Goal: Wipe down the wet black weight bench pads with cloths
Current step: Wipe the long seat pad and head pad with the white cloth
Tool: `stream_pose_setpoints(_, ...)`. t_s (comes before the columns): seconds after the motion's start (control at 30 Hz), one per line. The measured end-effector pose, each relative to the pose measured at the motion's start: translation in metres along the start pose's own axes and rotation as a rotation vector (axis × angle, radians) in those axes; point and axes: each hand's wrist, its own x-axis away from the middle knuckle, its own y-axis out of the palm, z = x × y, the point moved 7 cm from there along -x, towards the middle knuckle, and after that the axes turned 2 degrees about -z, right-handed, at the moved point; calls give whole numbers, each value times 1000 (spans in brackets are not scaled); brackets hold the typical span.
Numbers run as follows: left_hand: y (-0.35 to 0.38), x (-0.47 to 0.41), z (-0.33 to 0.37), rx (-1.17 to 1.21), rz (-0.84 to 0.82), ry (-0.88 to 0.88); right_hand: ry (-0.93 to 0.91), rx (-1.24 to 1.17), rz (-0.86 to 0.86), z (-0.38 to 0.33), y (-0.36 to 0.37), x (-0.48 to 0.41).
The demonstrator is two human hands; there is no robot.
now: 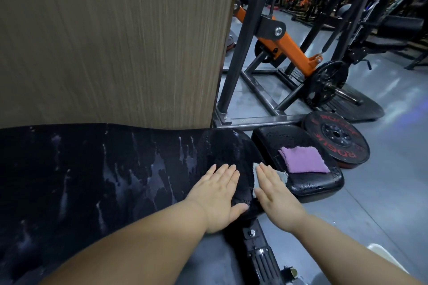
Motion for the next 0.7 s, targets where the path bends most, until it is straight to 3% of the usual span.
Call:
stream_pose_setpoints(0.5, -2, -5, -5, 154, 56, -17, 96, -100, -114, 11, -28, -170)
stream_pose_setpoints(0.7, -7, -7, -7, 102, 69, -50, 120, -90, -90, 7, -29, -167)
